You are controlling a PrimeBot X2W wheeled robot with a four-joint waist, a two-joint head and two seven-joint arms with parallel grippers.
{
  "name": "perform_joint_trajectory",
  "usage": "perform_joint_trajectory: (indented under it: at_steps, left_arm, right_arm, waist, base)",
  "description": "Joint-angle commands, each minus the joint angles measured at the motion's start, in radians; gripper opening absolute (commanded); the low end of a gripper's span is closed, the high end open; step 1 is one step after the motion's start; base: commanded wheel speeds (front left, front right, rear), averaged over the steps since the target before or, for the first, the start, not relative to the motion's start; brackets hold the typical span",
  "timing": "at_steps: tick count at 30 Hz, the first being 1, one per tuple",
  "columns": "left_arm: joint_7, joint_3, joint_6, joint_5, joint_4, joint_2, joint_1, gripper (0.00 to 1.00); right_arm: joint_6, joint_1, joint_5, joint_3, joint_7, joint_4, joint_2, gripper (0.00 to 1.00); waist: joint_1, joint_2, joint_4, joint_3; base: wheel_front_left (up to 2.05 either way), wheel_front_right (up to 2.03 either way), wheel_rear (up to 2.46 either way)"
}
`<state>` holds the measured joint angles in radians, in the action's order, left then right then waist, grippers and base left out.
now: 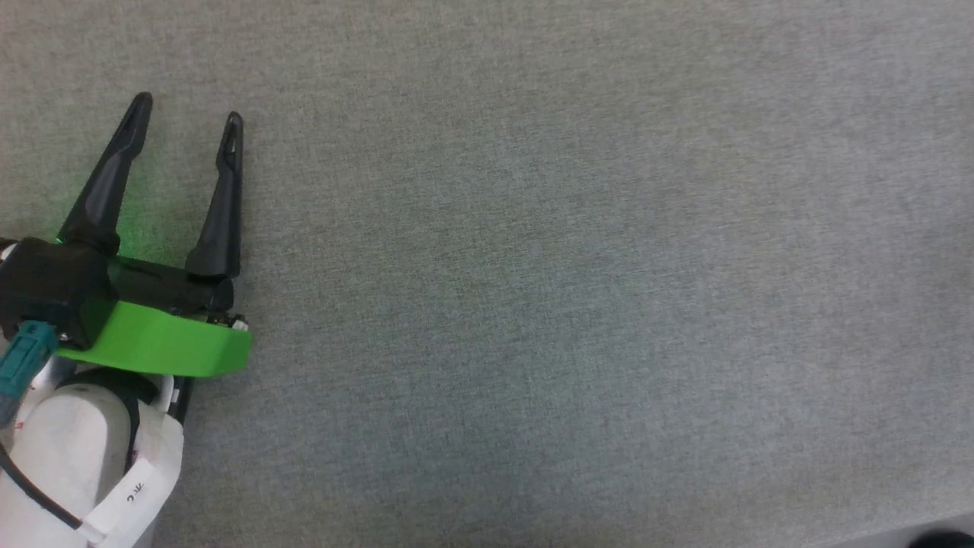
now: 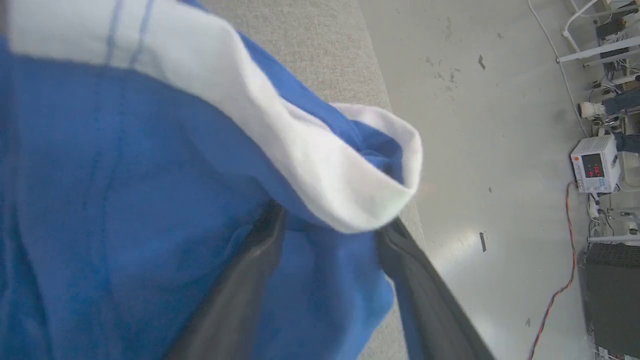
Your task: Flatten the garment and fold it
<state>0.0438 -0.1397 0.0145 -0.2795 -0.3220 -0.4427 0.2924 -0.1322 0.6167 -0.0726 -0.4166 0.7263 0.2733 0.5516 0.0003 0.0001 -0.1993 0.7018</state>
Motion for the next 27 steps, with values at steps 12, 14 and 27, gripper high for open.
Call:
perform_joint_trajectory:
  at_steps: [12, 14, 27]
  left_arm:
    - [0.017, -0.002, 0.017, -0.002, 0.031, 0.003, 0.007, 1.0]
    - [0.037, 0.0, 0.022, -0.01, 0.055, 0.014, 0.003, 1.0]
    - [0.164, 0.026, 0.058, -0.079, 0.246, 0.101, -0.072, 1.0]
  right_arm:
    - [0.002, 0.112, -0.028, -0.039, -0.148, -0.008, -0.004, 1.0]
    - [0.002, 0.129, -0.061, -0.023, -0.179, -0.031, -0.005, 1.0]
    - [0.002, 0.13, -0.227, 0.187, -0.465, -0.165, -0.111, 1.0]
  waist:
    - [-0.0003, -0.0001, 0.014, -0.057]
    - [-0.0003, -0.0001, 0.018, -0.093]
    - [-0.0003, -0.0001, 0.093, -0.388]
  base:
    - [0.0, 0.0, 0.0]
    - [0.0, 0.0, 0.0]
    - [0.0, 0.0, 0.0]
